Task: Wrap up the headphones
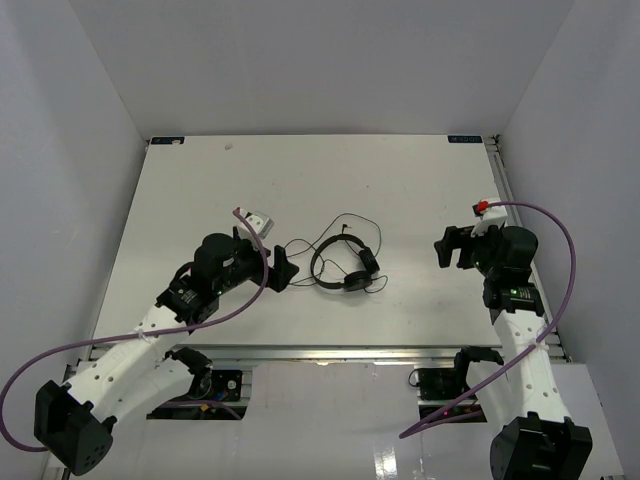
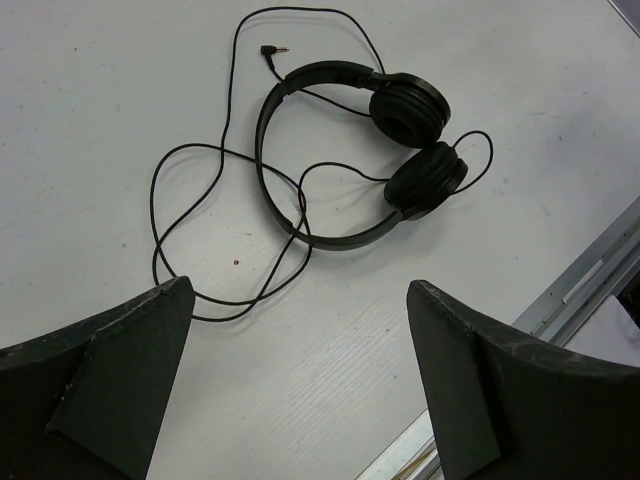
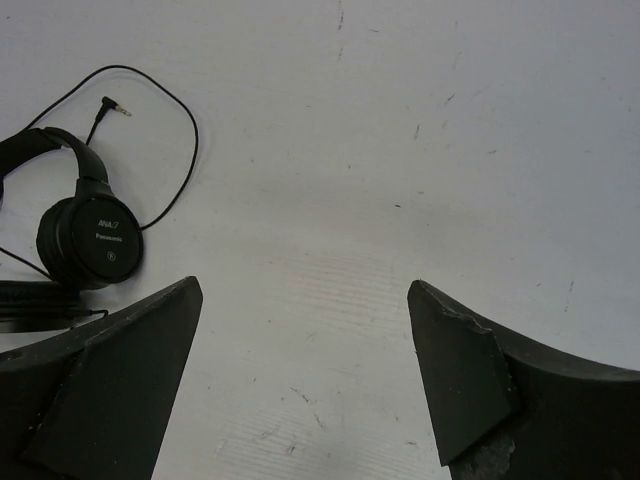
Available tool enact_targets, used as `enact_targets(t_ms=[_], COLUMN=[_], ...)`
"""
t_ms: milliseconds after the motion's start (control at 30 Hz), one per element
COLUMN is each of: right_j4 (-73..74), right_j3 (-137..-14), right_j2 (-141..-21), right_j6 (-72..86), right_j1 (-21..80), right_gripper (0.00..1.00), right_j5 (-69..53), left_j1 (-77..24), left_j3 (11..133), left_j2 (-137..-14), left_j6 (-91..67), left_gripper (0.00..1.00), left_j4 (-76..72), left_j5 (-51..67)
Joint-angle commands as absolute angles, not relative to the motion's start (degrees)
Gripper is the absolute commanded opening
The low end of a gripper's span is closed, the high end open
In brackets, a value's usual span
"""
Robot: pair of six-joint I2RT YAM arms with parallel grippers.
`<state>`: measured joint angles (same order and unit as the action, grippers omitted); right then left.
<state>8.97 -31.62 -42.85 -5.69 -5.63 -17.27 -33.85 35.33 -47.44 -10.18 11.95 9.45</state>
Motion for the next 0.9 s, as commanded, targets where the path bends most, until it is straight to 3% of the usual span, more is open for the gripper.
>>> enact_targets(t_ms=[0, 233, 500, 867], right_j4=[6.7, 17.8, 17.3, 17.5], right_j3=[-34.2, -30.5, -28.4, -28.9], right_j2=[-43.5, -46.0, -44.1, -43.7], right_j6=[-8.7, -38.0, -41.6, -41.2], right_j1=[-5.9, -5.9, -5.9, -5.9], right_gripper=[0.90, 0.90, 0.91, 0.91], right_j5=[-24.1, -58.6, -58.0, -58.4], left_j1=[-33.6, -33.6, -33.8, -37.3], left_j3=[35.9, 41.1, 55.8, 77.1], left_j2=[-48.4, -66.9, -84.5, -106.2], left_j6=[-10.5, -13.0, -12.7, -8.5], left_gripper=[0.98, 0.98, 0.96, 0.68], left_j4=[9.6, 11.2, 15.4, 26.6], left_j5=[13.4, 25.2, 17.0, 3.3])
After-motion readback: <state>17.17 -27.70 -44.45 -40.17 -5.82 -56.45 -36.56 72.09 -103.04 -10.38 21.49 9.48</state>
